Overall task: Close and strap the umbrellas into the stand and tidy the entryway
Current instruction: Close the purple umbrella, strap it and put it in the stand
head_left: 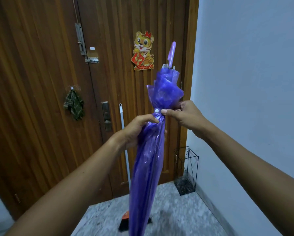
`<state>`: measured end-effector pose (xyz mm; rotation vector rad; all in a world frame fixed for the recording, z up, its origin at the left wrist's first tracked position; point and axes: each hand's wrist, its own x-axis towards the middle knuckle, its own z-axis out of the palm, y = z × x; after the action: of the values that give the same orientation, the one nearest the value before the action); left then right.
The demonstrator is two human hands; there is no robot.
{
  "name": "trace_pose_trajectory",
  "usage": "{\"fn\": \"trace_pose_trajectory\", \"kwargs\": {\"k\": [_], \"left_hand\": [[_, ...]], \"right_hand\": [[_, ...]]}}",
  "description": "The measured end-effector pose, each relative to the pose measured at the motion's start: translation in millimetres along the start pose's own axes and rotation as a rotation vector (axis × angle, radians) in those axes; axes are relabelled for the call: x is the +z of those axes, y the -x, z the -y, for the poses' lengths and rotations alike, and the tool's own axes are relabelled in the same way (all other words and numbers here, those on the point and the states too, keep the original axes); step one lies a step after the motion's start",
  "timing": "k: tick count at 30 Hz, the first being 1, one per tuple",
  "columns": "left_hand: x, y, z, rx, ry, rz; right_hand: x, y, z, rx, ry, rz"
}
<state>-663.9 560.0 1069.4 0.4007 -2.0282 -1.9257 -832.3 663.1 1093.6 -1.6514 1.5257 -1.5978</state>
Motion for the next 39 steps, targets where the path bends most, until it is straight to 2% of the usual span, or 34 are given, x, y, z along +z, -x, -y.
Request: {"fn": "trace_pose_trajectory", "kwargs": {"k": [2, 4, 6, 10, 15, 19, 24, 26, 30, 33, 36, 39], "left_hand": [[8, 0, 10, 0.063, -0.219, -0.133], [14, -1, 20, 0.137, -0.328, -0.257], [16, 0, 24, 0.202, -0.319, -0.316], [16, 5, 20, 0.228, -0.191, -0.314], [15, 5, 19, 0.259, 0.076, -0.242], [18, 9, 16, 0.208, 0.319, -0.076], [17, 11, 9, 0.169, 0.353, 0.062], [18, 8, 5, 0.135, 0.271, 0.005], [21, 3, 9, 0.141, -0.017, -0.245], [33, 1, 26, 0.146, -0.325, -0.366], [35, -3, 40, 0.193, -0.251, -0.534], [27, -4, 40, 0.301, -0.158, -0.527]], "right_hand": [[1, -1, -6, 0.019, 0.06, -0.01], [1, -3, -5, 0.037, 0.124, 0.016], [0, -5, -4, 0.065, 0.135, 0.031], [-2, -3, 5, 0.126, 0.066, 0.095], [-1, 0, 9, 0.161, 0.0, 0.155], [-2, 1, 4, 0.181, -0.091, 0.21], [-3, 6, 1, 0.204, -0.222, 0.306], [-2, 8, -1, 0.164, -0.185, 0.263], [8, 7, 0, 0.034, -0.048, -0.009], [17, 2, -2, 0.032, 0.093, -0.044], [20, -2, 6, 0.071, 0.277, 0.085], [12, -2, 13, 0.082, 0.226, 0.1]]}}
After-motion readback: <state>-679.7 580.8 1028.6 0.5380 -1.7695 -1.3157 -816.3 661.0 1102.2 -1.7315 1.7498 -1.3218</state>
